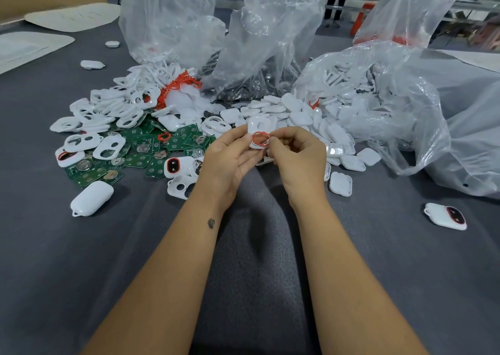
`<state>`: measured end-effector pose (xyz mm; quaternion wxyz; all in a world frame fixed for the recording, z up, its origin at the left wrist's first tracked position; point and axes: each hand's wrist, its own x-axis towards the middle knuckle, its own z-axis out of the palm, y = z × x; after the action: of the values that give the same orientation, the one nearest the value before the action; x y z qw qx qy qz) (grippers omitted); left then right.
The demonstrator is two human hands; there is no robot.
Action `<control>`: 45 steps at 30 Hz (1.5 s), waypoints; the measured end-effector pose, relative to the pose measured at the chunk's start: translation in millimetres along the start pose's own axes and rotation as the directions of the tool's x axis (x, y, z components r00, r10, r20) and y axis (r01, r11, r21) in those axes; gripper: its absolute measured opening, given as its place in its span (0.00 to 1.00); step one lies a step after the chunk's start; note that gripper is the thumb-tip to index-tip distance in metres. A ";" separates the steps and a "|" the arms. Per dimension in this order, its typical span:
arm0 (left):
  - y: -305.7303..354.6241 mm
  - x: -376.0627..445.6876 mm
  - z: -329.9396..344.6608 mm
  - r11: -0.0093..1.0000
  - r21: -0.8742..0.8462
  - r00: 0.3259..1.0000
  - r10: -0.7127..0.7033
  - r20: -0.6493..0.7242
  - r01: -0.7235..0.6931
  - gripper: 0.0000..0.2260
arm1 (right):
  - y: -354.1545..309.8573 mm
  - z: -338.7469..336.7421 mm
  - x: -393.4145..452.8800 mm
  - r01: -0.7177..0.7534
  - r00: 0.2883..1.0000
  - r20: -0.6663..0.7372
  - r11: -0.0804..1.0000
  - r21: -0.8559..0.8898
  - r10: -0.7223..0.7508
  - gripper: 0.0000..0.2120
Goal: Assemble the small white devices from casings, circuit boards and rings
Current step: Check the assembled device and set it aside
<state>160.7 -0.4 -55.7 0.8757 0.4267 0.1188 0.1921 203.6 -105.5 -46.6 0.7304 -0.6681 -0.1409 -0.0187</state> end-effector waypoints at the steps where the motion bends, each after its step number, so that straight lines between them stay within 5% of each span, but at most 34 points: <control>1: 0.2 -0.2 0.2 1.000 -0.001 1.000 -0.007 -0.001 0.007 0.08 | 0.2 0.1 0.2 0.007 1.000 -0.005 1.000 -0.018 -0.007 0.11; 22: -2.5 -1.1 1.0 0.996 0.079 0.999 0.042 -0.007 -0.042 0.08 | 7.2 -1.5 -2.3 0.247 0.969 0.055 0.926 -0.285 -0.241 0.06; 37: -6.5 -2.2 -6.3 0.971 0.204 0.976 0.088 0.198 -0.129 0.14 | 11.9 -5.5 0.7 0.285 0.956 0.070 0.844 -0.454 -0.285 0.03; 45: -7.5 -0.5 -5.8 0.971 0.206 0.984 0.090 0.153 -0.121 0.10 | 11.7 -4.7 0.1 0.252 0.965 0.041 0.874 -0.414 -0.259 0.04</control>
<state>159.9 -0.8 -65.2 0.8193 0.5372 0.0529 0.1935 207.1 -108.9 -58.3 0.5634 -0.7835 -0.2149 -0.1499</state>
